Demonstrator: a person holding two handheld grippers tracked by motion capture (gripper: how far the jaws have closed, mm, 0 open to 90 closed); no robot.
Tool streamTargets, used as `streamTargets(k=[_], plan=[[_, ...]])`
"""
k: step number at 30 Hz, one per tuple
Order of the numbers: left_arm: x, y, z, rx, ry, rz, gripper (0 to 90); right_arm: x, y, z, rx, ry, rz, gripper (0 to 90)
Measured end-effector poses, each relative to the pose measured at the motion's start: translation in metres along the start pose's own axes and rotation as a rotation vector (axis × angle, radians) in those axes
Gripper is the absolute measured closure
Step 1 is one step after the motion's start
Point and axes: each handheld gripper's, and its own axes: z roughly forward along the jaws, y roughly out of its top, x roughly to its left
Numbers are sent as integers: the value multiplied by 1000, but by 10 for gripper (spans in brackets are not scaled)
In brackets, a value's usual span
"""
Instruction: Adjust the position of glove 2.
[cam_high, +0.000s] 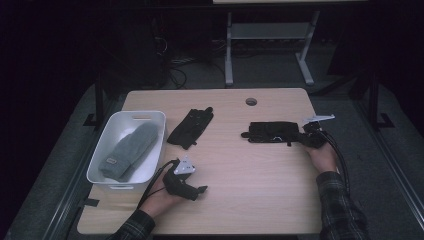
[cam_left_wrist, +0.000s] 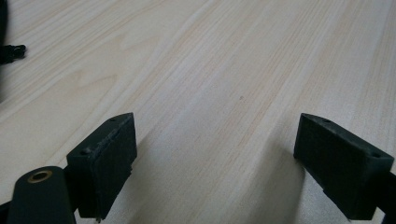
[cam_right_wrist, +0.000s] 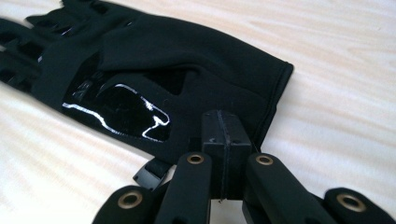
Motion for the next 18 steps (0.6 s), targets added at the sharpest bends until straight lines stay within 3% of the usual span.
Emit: streamTargets(k=[7, 15, 18], plan=[[0, 0, 0, 1, 0, 0, 123, 13, -11, -14, 35, 51, -26, 899], [0, 0, 0, 2, 4, 2, 123, 40, -23, -30, 87, 64, -133, 899], [0, 0, 0, 1, 1, -1, 123, 47, -27, -35, 103, 86, -148, 898]])
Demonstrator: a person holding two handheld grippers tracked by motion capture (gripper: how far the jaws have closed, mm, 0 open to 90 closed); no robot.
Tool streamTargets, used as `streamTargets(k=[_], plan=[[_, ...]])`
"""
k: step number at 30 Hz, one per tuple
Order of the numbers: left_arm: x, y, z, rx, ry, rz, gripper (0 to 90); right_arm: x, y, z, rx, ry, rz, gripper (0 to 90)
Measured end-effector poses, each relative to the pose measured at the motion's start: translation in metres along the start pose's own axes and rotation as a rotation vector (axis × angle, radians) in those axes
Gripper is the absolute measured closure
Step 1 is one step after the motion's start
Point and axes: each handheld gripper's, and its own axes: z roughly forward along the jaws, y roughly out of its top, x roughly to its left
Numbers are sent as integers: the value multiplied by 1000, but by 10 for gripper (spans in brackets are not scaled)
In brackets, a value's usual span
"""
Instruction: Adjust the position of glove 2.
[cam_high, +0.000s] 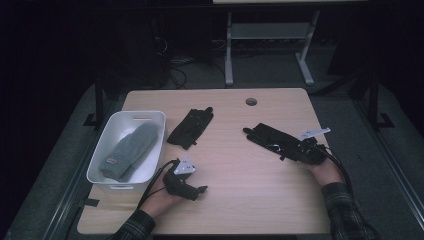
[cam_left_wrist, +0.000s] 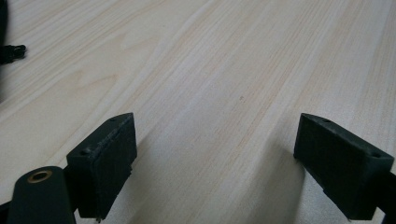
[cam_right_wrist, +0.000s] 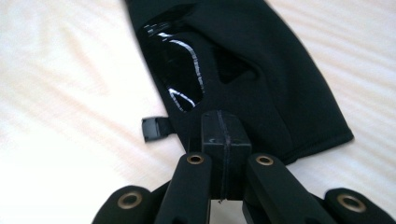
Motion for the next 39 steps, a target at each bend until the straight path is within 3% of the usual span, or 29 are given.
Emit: streamTargets(k=[12, 28, 39], plan=[[0, 0, 0, -7, 1, 0, 124, 29, -18, -14, 14, 120, -30, 898], [0, 0, 1, -7, 4, -1, 124, 79, -30, -25, 46, 223, -161, 897], [0, 0, 1, -7, 5, -1, 124, 103, -31, -24, 50, 316, -196, 895]])
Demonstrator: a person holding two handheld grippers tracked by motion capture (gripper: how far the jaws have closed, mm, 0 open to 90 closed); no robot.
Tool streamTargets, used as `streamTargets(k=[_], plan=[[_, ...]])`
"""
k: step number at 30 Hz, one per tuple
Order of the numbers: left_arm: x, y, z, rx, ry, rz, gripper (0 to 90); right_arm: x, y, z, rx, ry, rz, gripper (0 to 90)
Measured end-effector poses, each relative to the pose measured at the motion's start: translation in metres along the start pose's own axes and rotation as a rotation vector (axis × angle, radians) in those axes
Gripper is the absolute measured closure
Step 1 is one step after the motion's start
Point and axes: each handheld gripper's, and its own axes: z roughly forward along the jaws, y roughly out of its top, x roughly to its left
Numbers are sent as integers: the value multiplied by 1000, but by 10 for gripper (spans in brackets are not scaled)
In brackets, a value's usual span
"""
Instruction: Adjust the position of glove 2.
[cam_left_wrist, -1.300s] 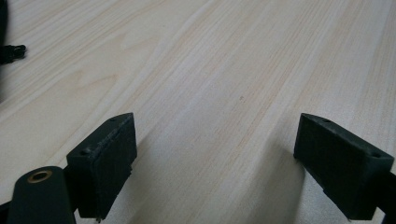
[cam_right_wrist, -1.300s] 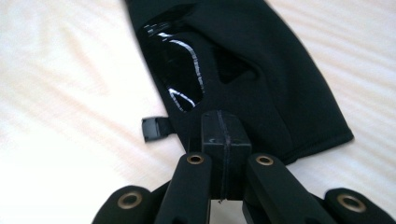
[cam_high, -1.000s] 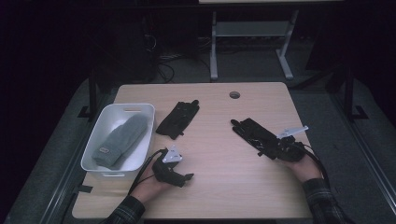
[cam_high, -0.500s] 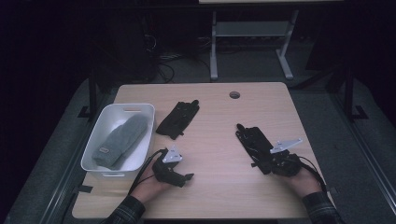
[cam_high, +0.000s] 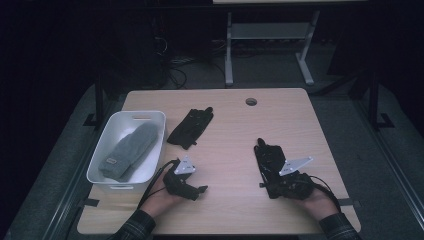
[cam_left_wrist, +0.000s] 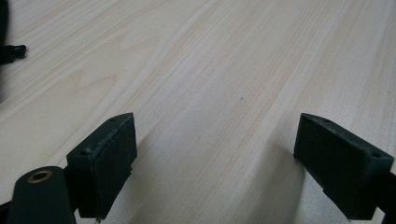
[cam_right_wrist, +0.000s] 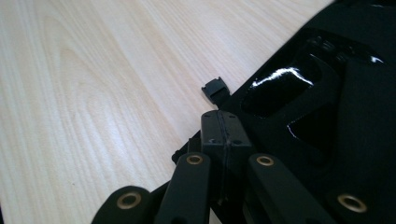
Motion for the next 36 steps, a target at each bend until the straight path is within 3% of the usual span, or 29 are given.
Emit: streamTargets(k=[5, 7, 11, 14, 18, 25, 31, 36], plan=[[0, 0, 0, 0, 0, 0, 124, 7, 4, 2, 4, 18, -57, 859], [0, 0, 0, 0, 0, 0, 123, 5, 7, -3, -26, 7, -50, 866], [0, 0, 0, 0, 0, 0, 124, -11, 13, -13, -84, -74, -18, 897], [0, 0, 0, 0, 0, -2, 124, -25, 14, -14, -79, -137, 3, 898], [0, 0, 0, 2, 1, -3, 123, -38, 10, -8, -43, -167, 25, 899], [0, 0, 0, 1, 3, -1, 124, -35, 5, -4, -42, -111, 33, 898], [0, 0, 0, 2, 4, -1, 124, -19, 5, -3, -21, -84, -22, 898], [-1, 0, 0, 1, 3, -2, 123, -13, 5, -5, -27, -103, -47, 863]])
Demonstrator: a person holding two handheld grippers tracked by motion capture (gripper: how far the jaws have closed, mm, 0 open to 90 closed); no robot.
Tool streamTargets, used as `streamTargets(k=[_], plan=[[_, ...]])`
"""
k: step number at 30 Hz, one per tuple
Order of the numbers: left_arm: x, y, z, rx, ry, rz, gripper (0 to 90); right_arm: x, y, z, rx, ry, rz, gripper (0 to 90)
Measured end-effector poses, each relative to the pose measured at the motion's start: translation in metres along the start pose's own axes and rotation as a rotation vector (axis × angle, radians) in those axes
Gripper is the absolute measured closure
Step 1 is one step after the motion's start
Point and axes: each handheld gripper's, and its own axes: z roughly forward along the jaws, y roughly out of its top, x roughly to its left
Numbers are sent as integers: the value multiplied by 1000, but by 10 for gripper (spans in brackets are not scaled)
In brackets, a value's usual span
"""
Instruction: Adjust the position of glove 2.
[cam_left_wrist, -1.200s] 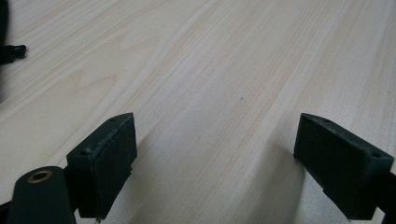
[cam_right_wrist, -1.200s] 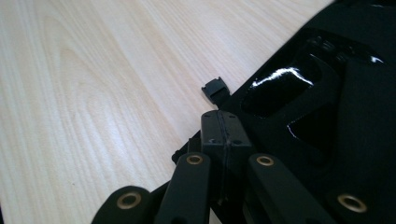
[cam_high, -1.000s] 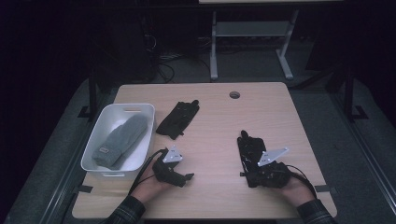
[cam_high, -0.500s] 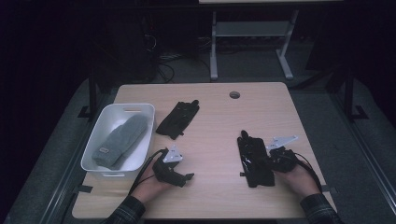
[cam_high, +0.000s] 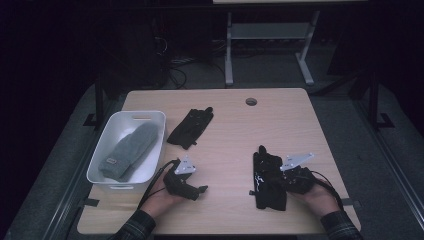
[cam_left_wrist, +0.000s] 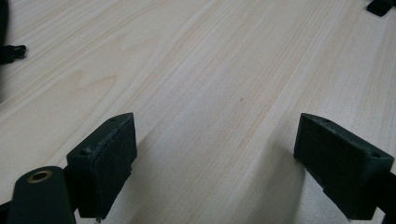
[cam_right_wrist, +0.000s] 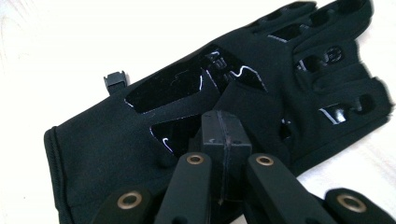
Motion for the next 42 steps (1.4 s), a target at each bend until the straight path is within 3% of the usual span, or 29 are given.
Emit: streamTargets(k=[4, 9, 13, 17, 21, 24, 32, 37, 42], plan=[[0, 0, 0, 1, -4, 1, 119, -10, -7, -14, -90, -66, 66, 692], [0, 1, 1, -1, -5, 4, 119, -30, -25, -21, -118, -185, 154, 413], [0, 4, 2, 13, 5, -6, 132, -45, -38, -24, -121, -253, 200, 300], [0, 9, 2, 38, 28, -27, 184, -54, -50, -19, -94, -280, 227, 261], [2, 20, 1, 26, 43, -46, 271, -60, -56, -18, -126, -285, 247, 218], [8, 30, 3, 38, 63, -64, 423, -63, -60, -17, -145, -272, 275, 171], [33, 62, 13, 50, 117, -125, 887, -63, -60, -17, -146, -274, 265, 166], [53, 83, 22, 50, 217, -145, 894, -62, -60, -17, -144, -274, 269, 165], [76, 96, 33, 43, 270, -201, 895, -62, -60, -17, -145, -275, 270, 165]])
